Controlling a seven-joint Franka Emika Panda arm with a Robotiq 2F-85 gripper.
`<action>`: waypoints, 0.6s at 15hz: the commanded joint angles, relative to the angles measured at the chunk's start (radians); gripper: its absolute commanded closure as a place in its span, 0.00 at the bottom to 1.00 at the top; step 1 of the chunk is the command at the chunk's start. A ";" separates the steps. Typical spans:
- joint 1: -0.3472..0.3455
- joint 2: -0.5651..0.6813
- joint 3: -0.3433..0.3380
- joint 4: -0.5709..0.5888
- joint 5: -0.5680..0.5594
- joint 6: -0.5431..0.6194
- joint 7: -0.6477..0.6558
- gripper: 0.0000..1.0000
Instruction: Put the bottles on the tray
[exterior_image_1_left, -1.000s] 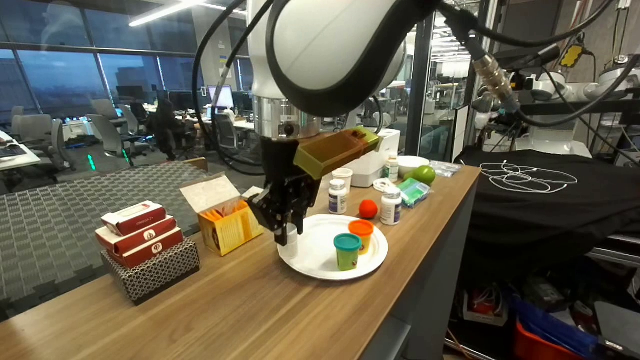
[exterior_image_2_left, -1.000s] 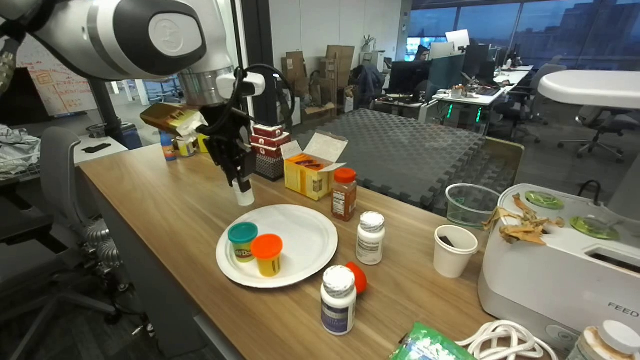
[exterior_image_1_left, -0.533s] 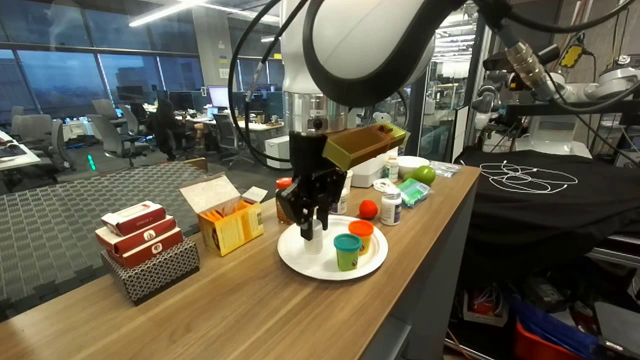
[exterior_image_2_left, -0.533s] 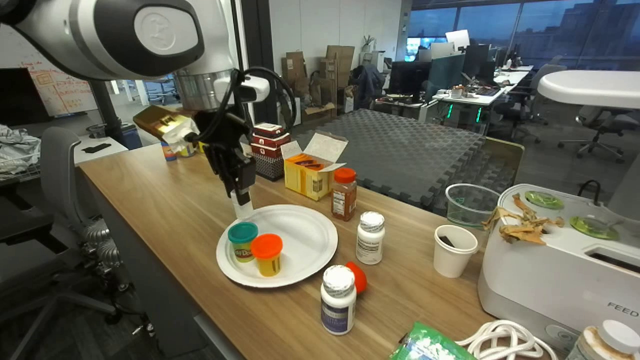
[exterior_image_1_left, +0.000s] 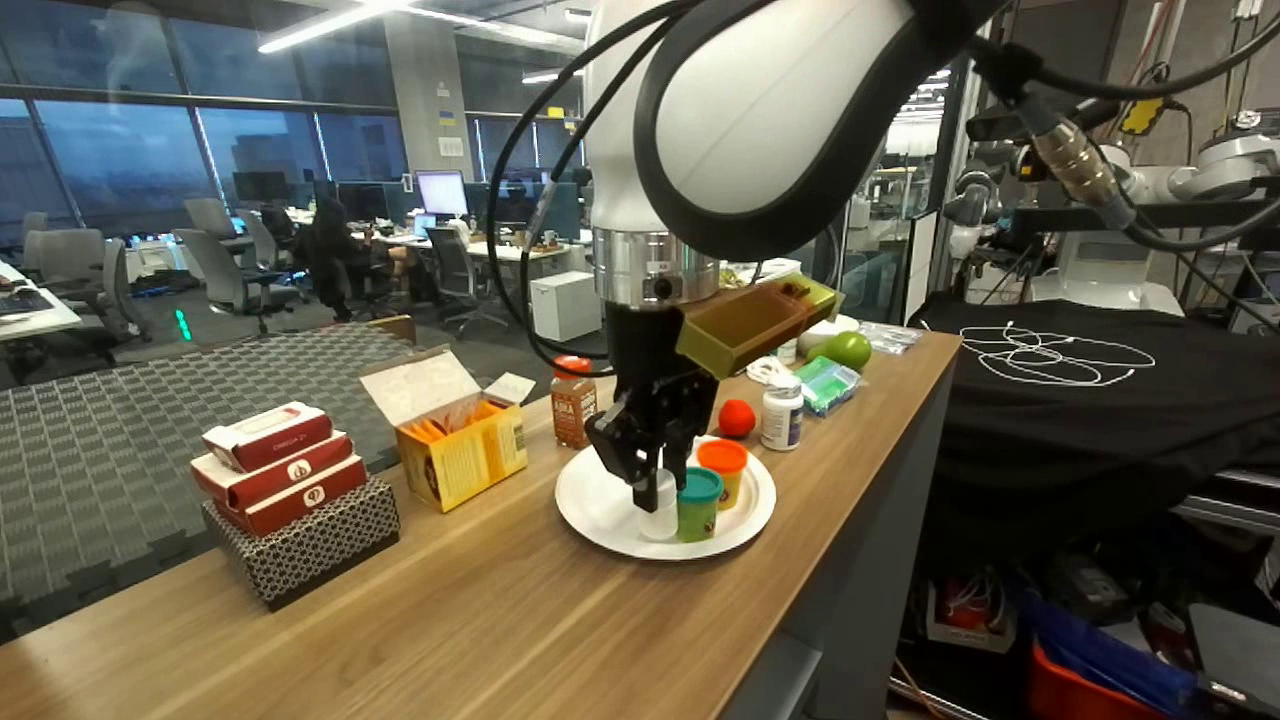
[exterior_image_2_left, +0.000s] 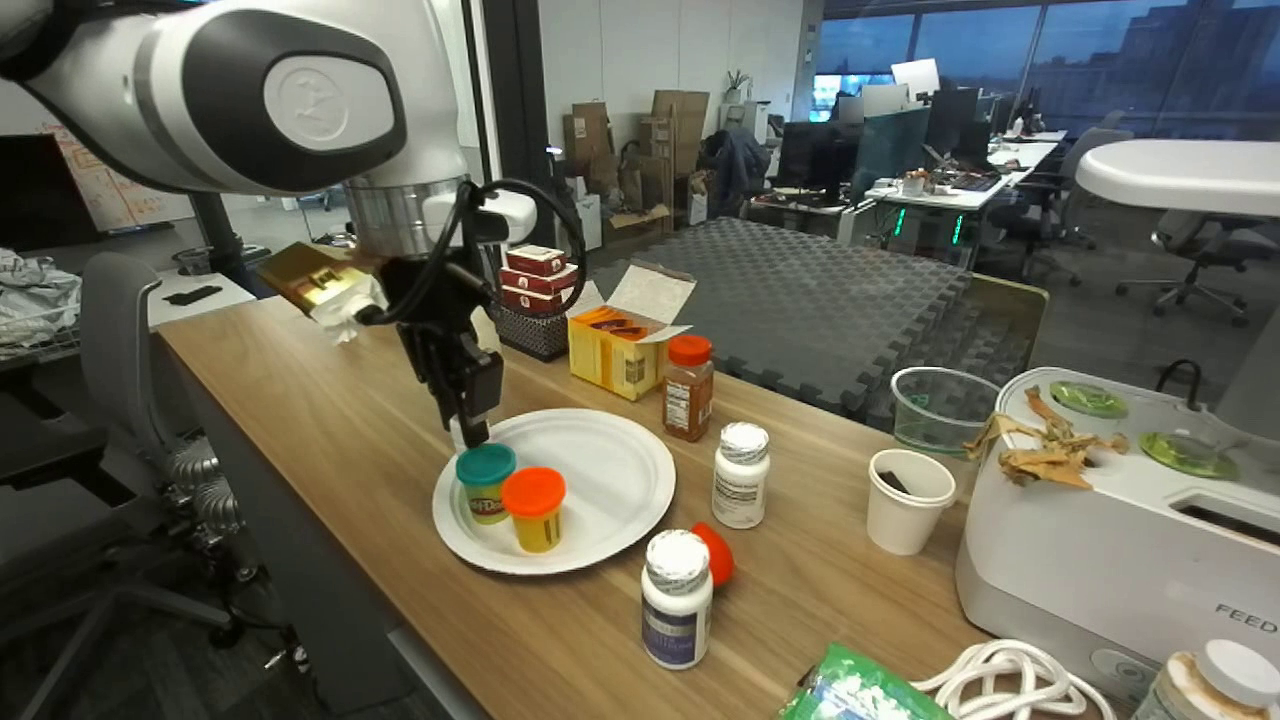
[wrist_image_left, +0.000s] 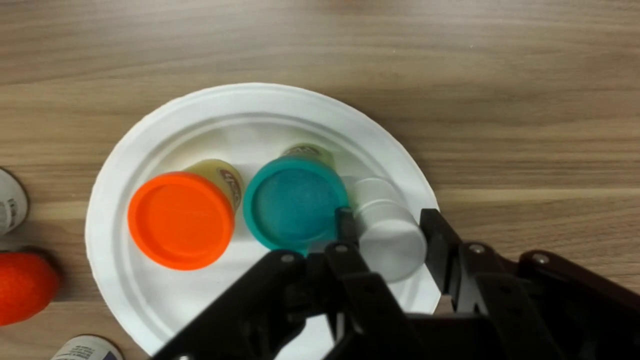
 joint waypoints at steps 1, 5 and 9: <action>-0.008 -0.013 0.008 -0.011 0.011 0.017 0.000 0.87; -0.006 -0.015 0.011 -0.009 0.010 0.021 0.000 0.31; -0.004 -0.020 0.009 -0.012 0.003 0.029 0.006 0.00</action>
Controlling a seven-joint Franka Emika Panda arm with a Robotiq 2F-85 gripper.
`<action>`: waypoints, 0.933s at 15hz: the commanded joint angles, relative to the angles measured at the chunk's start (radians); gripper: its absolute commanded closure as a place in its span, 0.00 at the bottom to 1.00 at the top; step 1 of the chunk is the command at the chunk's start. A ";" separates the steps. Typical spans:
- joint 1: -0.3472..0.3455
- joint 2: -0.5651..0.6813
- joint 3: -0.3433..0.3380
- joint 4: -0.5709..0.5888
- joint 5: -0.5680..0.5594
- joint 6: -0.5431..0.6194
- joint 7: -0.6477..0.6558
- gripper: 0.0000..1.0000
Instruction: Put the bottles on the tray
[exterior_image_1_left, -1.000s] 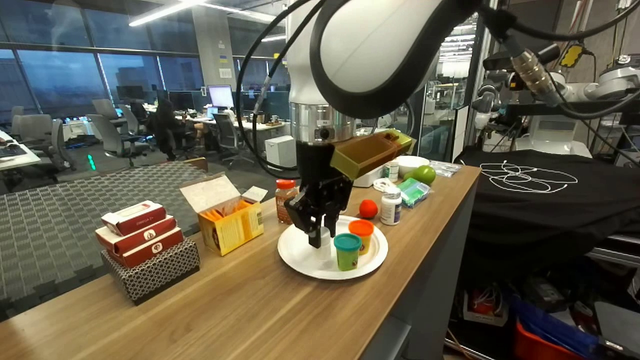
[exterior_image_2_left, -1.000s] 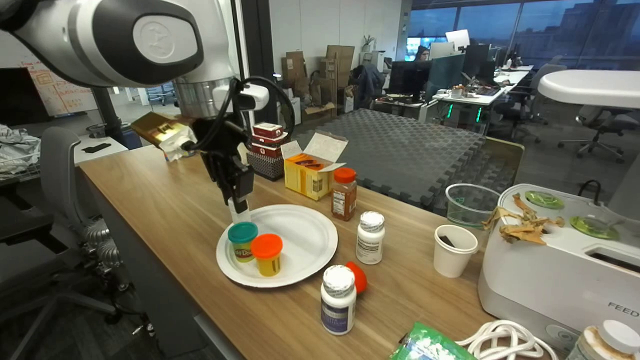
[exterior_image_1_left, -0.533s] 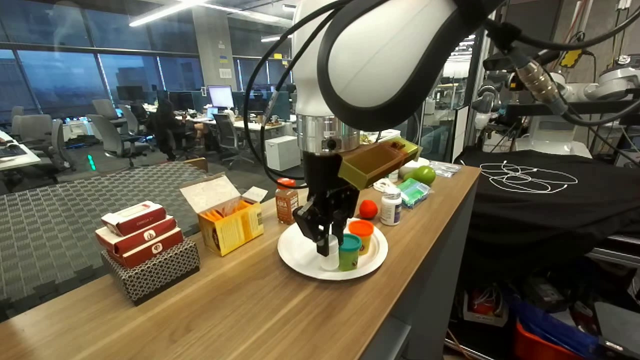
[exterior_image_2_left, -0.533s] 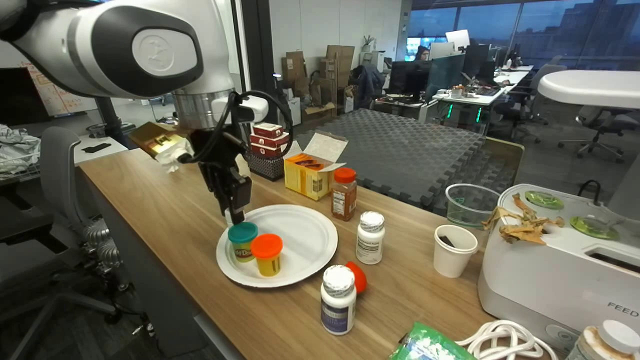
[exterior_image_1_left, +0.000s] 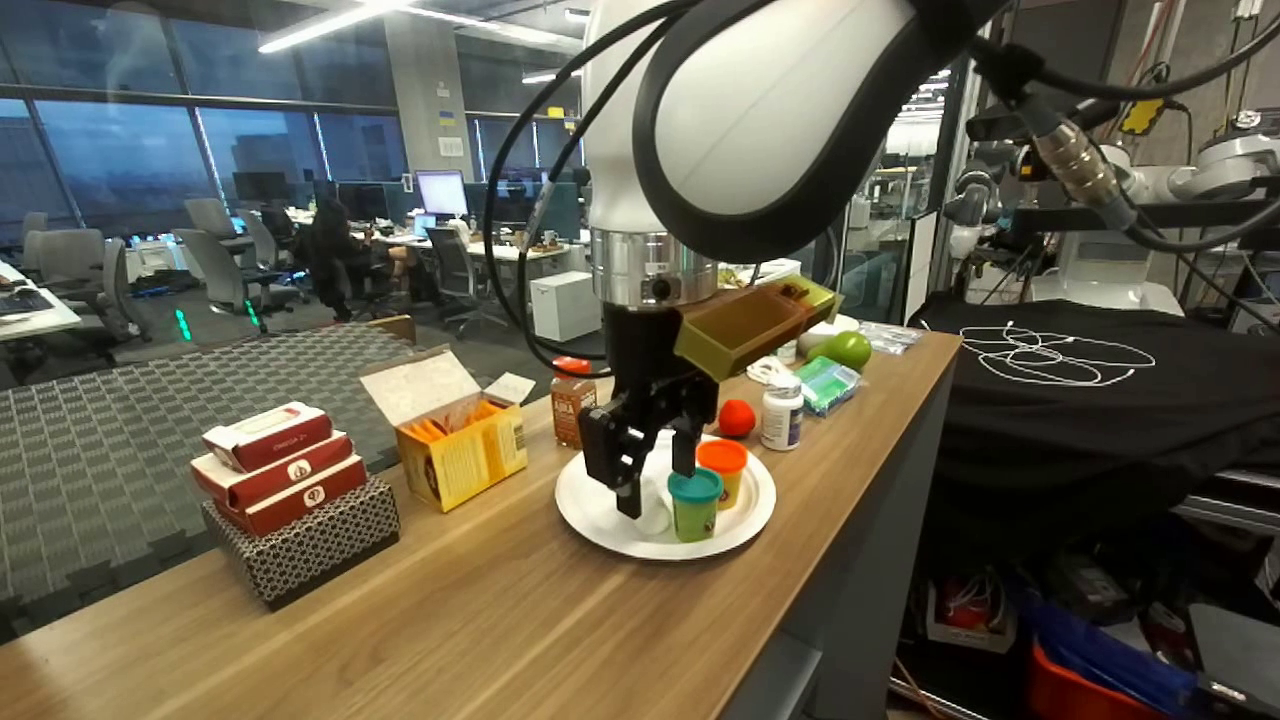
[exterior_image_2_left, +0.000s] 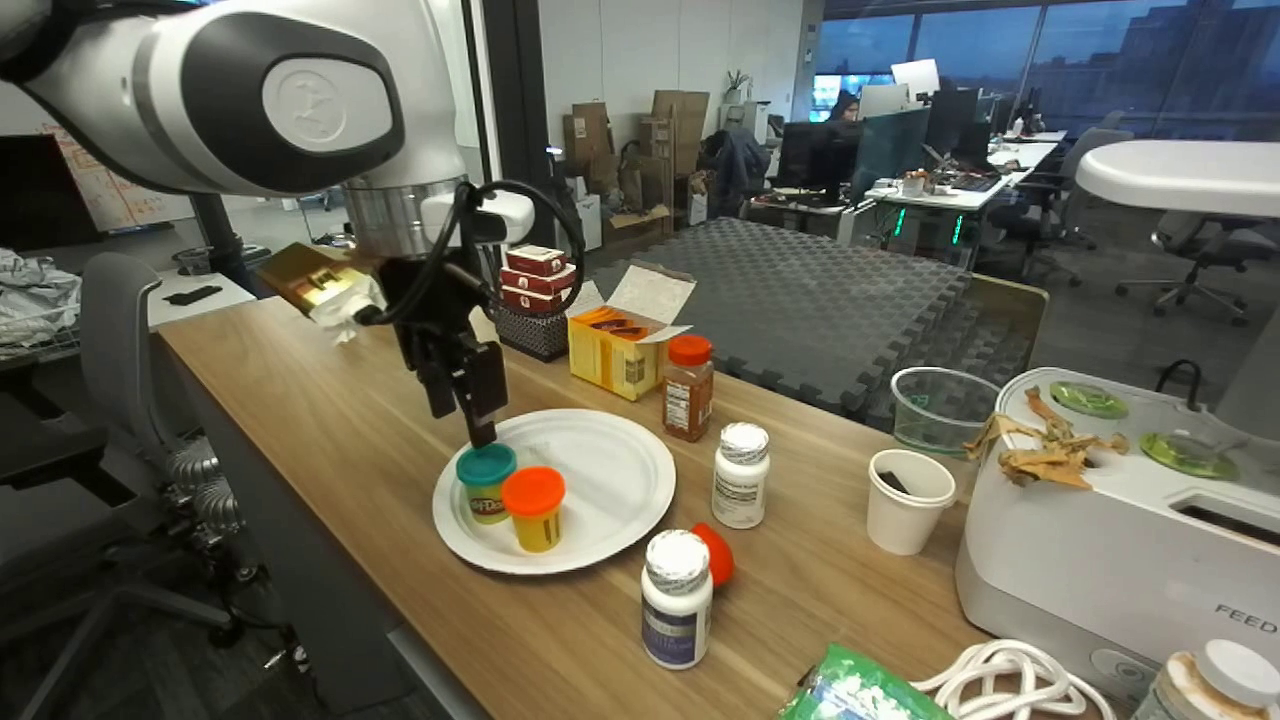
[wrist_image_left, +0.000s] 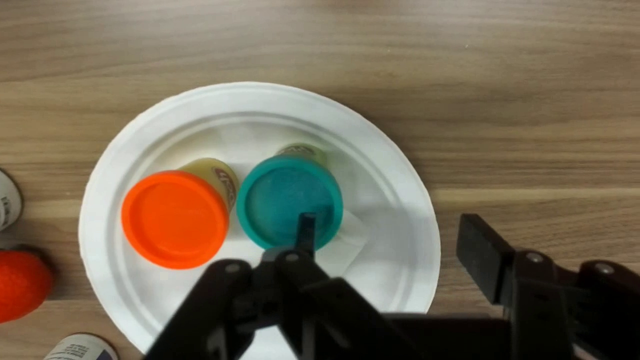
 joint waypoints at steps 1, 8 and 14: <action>-0.004 -0.021 0.005 -0.011 0.003 0.026 0.006 0.00; -0.007 -0.023 0.004 -0.004 0.015 0.046 0.015 0.01; -0.008 -0.049 -0.036 0.043 -0.037 0.067 0.074 0.00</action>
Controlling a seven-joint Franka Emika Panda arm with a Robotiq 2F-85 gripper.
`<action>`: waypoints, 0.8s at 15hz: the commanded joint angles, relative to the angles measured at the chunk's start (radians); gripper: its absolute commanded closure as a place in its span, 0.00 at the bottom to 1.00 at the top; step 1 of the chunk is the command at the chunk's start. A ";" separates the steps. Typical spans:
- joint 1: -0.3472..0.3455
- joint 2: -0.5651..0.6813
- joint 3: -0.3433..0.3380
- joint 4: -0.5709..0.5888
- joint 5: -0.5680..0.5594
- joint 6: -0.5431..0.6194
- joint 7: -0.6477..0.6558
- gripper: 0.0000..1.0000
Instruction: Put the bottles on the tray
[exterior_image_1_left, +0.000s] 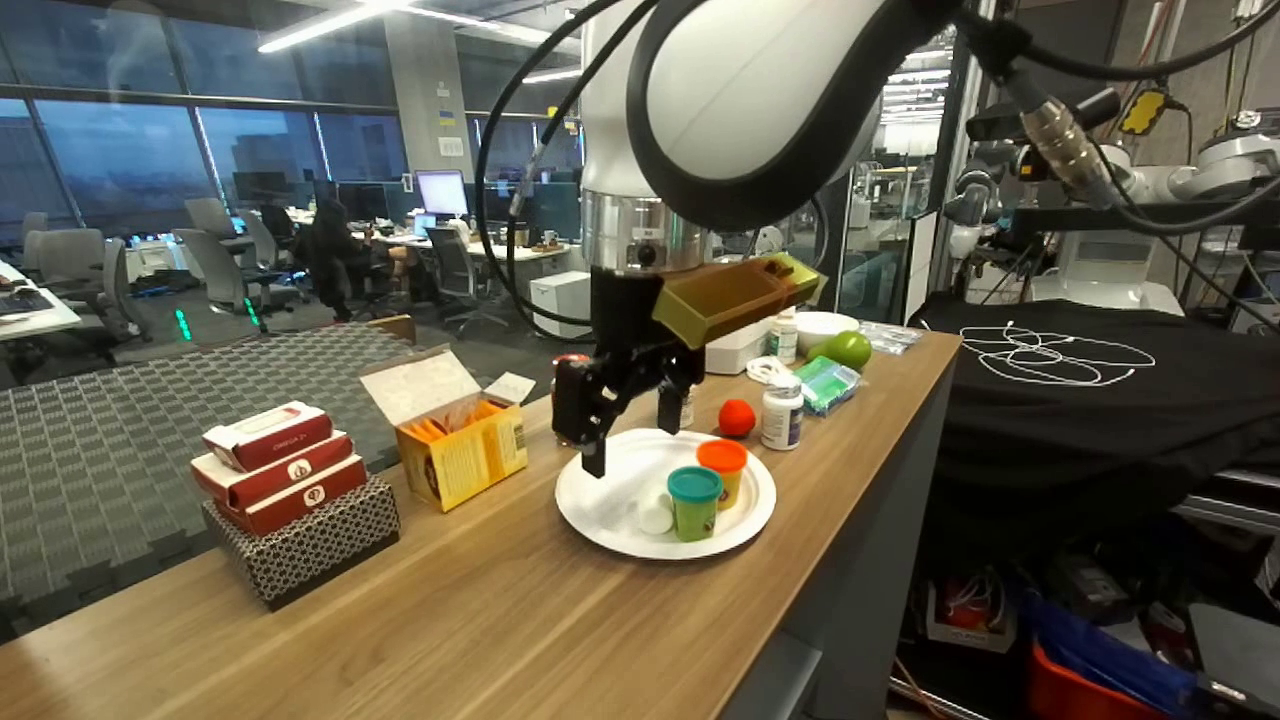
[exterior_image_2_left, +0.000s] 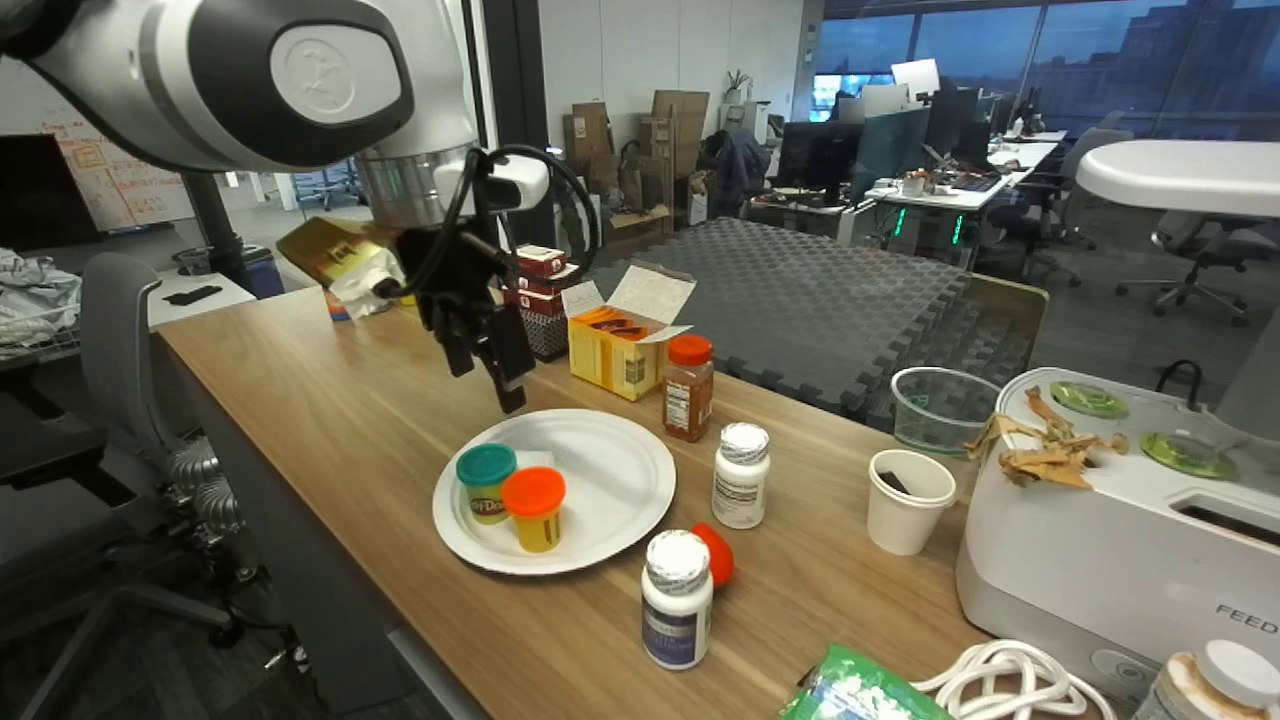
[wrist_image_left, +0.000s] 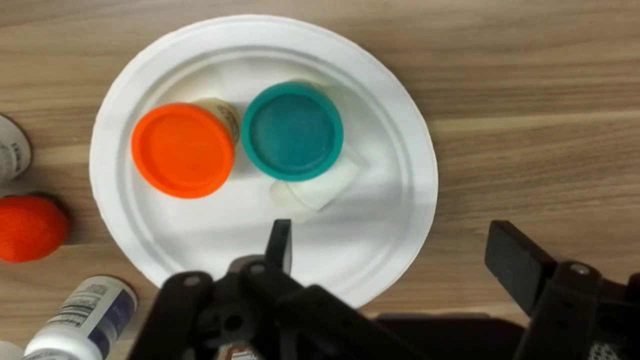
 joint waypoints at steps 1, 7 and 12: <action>-0.008 -0.054 -0.042 0.010 -0.044 0.027 0.062 0.00; -0.107 -0.159 -0.097 -0.080 -0.014 0.036 0.006 0.00; -0.205 -0.216 -0.102 -0.183 0.084 0.077 -0.143 0.00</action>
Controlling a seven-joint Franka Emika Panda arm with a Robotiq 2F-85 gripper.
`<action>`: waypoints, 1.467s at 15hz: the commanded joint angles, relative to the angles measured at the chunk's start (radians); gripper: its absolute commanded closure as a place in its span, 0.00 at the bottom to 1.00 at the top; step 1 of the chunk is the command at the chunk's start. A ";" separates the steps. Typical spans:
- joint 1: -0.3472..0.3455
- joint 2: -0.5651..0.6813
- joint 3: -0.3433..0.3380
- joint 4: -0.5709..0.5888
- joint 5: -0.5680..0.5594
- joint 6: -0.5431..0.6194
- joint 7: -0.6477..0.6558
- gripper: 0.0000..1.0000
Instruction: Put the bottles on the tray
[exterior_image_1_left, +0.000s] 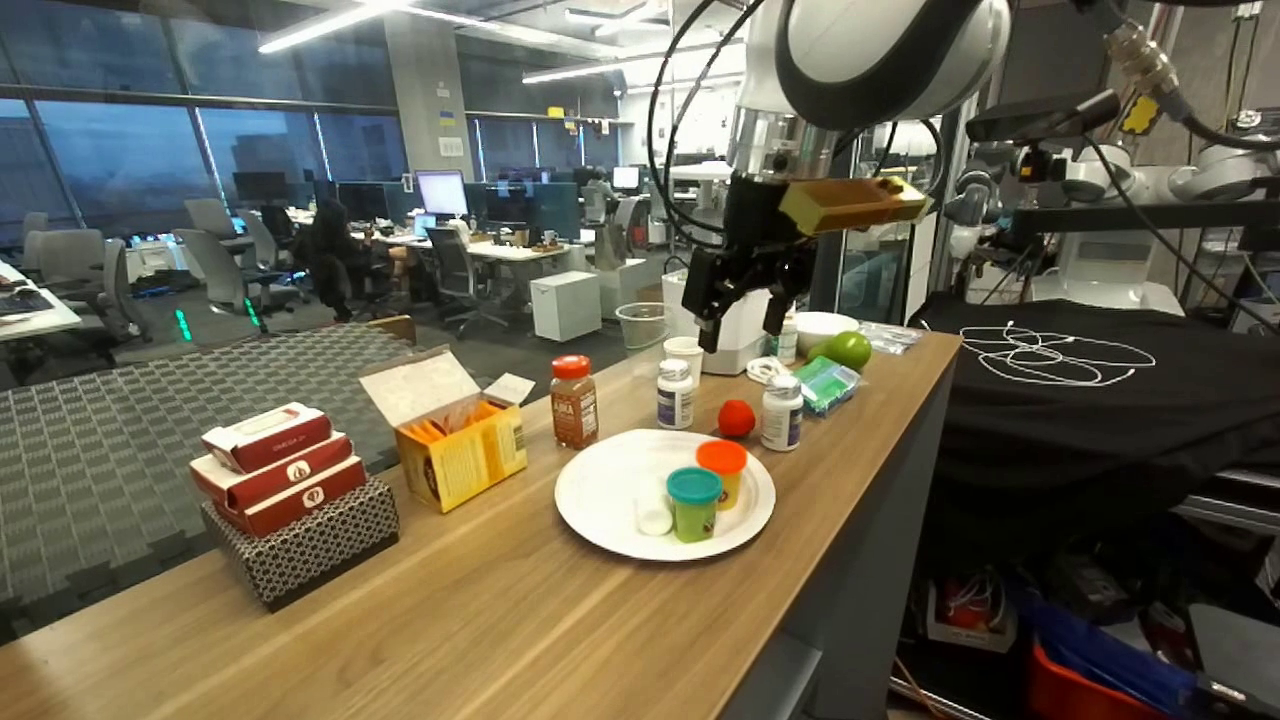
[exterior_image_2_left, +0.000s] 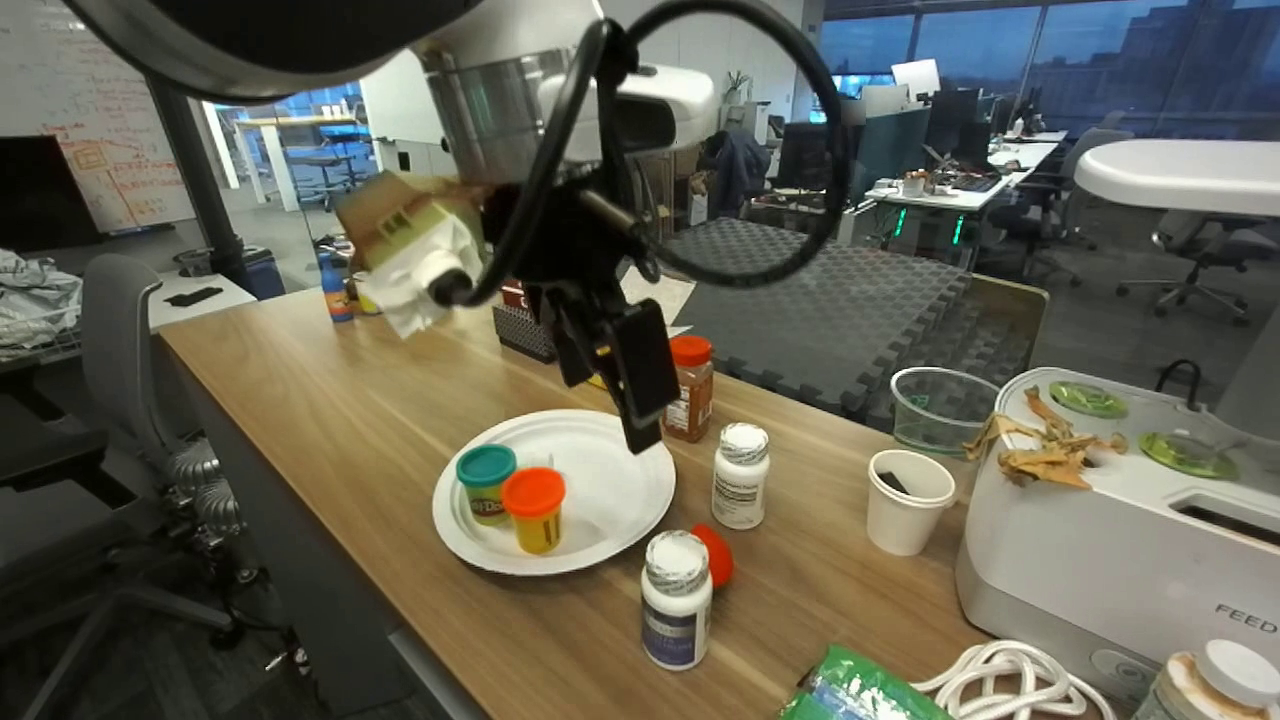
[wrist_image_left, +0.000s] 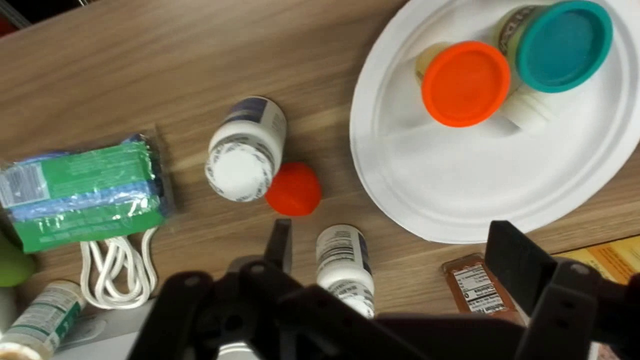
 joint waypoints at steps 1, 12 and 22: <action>-0.046 -0.065 -0.006 -0.089 0.048 0.053 -0.075 0.00; -0.084 -0.004 -0.029 -0.100 0.038 0.095 -0.067 0.00; -0.089 0.084 -0.032 -0.040 0.042 0.069 -0.069 0.00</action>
